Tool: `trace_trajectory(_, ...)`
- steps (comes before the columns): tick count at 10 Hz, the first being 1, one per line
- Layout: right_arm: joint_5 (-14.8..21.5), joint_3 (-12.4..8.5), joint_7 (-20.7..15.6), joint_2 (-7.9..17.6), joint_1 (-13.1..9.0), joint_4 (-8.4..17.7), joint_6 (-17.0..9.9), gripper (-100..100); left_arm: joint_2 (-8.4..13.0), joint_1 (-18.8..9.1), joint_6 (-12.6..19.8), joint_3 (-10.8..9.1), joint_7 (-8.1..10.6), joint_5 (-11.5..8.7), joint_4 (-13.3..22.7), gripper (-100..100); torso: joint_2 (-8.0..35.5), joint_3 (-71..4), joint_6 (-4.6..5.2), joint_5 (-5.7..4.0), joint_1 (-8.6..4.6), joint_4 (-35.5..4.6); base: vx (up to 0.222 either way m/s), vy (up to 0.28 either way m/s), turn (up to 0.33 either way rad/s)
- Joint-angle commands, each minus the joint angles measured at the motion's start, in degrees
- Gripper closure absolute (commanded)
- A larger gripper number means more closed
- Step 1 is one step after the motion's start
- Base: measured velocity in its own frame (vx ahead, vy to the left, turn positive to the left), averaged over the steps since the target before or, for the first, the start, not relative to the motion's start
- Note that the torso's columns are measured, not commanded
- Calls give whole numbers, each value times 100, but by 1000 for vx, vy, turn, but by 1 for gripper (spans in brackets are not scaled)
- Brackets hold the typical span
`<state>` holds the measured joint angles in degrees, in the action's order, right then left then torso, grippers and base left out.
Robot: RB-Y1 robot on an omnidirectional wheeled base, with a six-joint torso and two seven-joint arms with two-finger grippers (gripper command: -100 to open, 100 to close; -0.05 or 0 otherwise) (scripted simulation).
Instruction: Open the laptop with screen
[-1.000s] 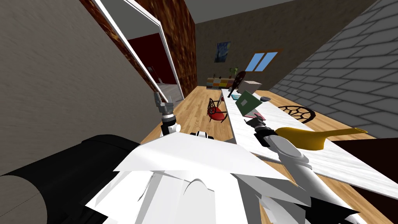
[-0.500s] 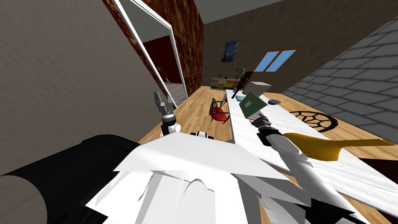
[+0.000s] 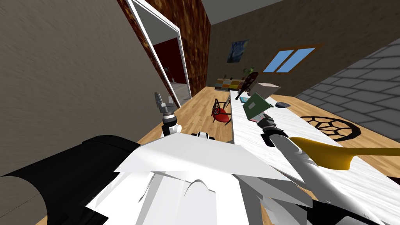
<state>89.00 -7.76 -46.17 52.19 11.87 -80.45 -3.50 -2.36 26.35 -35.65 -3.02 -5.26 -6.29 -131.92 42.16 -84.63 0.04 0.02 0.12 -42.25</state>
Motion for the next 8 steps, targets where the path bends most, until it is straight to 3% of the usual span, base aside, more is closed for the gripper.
trace_trajectory(1, 322, -235, -341, -120, -145, 227, 110, -100, 0, 0, 0, 0, 0, 0, 0, 0, 0, -2, -3, 3, 4, 0, -37, -26, 272)
trace_trajectory(4, 331, -235, -341, -120, -145, 227, 110, -100, 0, 0, 0, 0, 0, 0, 0, 0, 16, 9, 2, -3, -16, -5, -26, -27, 32)
trace_trajectory(5, 593, -225, -458, -53, -232, 416, -22, -100, 0, 0, 0, 0, 0, 0, 0, 0, 9, 5, -3, -1, -7, -3, -42, -29, 191)
trace_trajectory(8, 836, -216, -568, 10, -312, 589, -144, -100, 0, -1, 0, 0, 0, 0, 0, 0, 17, 8, -5, -4, -21, -5, -50, -53, 172)
